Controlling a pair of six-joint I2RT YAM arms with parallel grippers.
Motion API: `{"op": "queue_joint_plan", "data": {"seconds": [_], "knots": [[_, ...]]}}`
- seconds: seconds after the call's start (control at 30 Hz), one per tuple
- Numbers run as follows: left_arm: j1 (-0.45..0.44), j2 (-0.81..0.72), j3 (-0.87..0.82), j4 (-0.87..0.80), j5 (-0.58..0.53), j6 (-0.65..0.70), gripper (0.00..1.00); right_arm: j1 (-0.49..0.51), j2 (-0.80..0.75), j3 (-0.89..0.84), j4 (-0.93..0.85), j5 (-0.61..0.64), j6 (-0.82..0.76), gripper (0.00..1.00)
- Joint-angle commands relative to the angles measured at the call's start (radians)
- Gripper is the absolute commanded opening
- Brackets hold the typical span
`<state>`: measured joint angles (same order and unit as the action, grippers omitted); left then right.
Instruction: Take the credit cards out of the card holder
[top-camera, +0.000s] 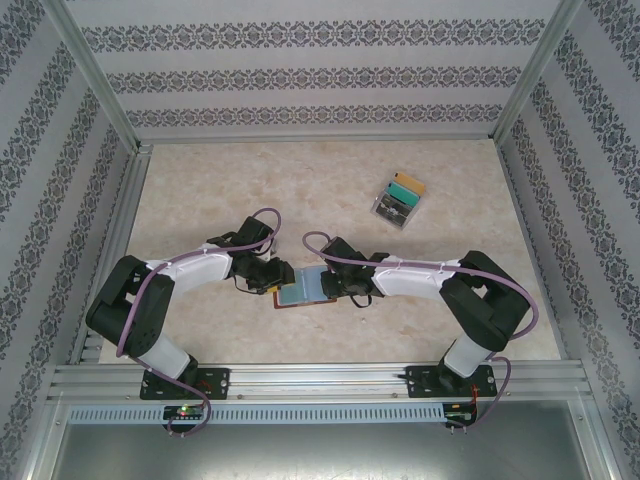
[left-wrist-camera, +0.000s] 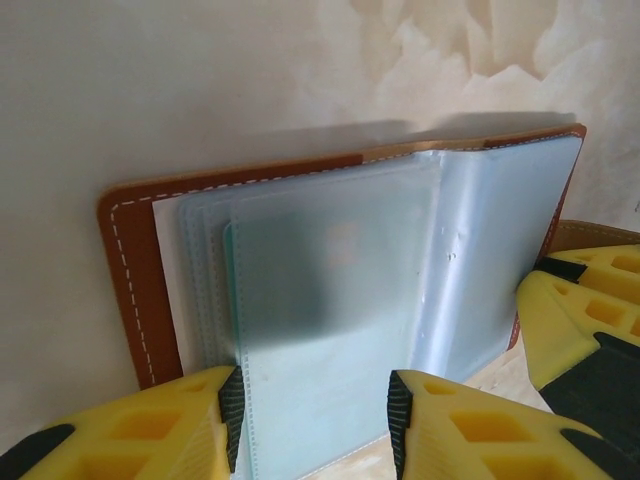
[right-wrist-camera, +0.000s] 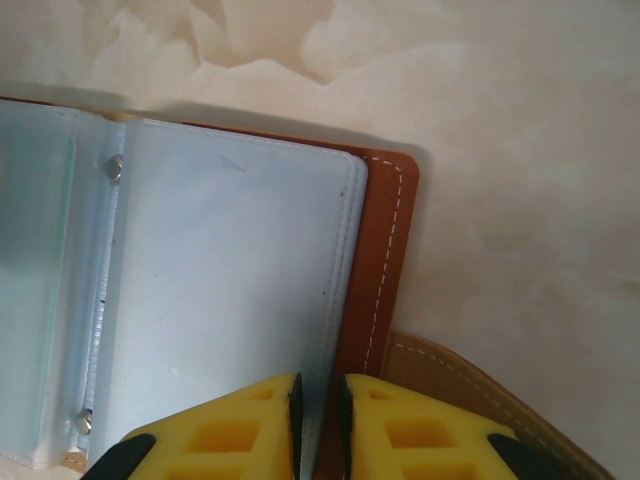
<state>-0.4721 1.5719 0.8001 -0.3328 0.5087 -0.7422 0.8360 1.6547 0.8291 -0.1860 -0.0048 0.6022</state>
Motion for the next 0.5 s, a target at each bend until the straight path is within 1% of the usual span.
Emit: {"op": "queue_joint_plan", "data": {"seconds": [0.0, 0.23, 0.47], "knots": [[-0.013, 0.015, -0.012, -0.014, -0.009, -0.002, 0.44, 0.016, 0.040, 0.002, -0.024, -0.003, 0.019, 0.21], [-0.018, 0.037, -0.015, 0.035, 0.030, -0.013, 0.44, 0.019, 0.061, 0.015, -0.022, -0.021, 0.025, 0.22], [-0.026, 0.048, 0.000, 0.075, 0.074, -0.019, 0.48, 0.022, 0.065, 0.014, -0.017, -0.023, 0.037, 0.22]]}}
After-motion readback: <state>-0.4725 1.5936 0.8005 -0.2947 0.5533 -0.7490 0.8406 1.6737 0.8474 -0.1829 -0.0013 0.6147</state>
